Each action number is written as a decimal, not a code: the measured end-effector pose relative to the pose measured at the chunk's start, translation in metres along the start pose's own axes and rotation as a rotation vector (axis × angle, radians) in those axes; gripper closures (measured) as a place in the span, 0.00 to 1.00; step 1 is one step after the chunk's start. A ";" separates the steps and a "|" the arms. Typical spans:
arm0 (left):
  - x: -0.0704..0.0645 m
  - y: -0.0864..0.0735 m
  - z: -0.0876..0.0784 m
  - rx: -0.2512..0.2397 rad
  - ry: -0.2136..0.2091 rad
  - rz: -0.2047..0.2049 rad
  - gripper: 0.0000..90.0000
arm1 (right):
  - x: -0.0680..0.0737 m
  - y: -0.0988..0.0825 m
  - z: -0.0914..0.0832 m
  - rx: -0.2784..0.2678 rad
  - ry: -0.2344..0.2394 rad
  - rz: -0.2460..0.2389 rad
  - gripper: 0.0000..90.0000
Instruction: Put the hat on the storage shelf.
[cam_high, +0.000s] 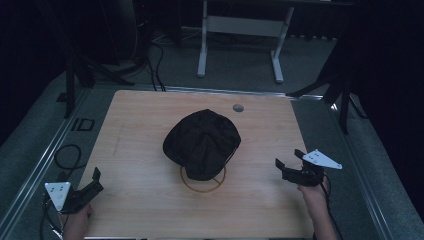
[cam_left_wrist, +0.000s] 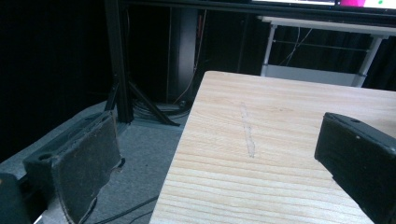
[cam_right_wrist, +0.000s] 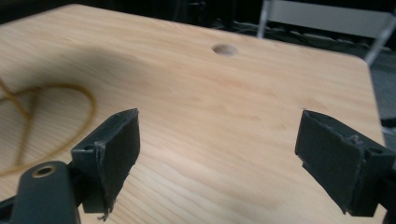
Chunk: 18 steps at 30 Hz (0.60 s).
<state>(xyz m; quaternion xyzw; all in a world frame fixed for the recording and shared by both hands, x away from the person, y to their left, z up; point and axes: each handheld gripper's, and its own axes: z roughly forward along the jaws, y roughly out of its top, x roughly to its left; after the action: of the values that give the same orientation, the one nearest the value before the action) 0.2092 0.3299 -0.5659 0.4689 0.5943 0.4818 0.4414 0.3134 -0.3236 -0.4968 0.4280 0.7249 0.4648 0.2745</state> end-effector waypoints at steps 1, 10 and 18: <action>0.000 0.000 0.000 0.000 0.000 0.000 0.01 | -0.003 -0.005 0.000 0.003 -0.008 0.010 0.15; 0.000 0.000 0.000 0.001 0.001 -0.001 0.01 | -0.022 -0.039 -0.007 0.028 -0.089 0.037 0.16; 0.000 0.000 0.000 0.001 0.002 -0.001 0.01 | -0.031 -0.055 -0.016 0.043 -0.192 0.061 0.16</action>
<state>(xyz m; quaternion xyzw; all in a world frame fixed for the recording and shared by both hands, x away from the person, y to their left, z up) 0.2092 0.3299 -0.5659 0.4683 0.5951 0.4819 0.4409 0.2951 -0.3687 -0.5403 0.4984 0.6917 0.4140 0.3191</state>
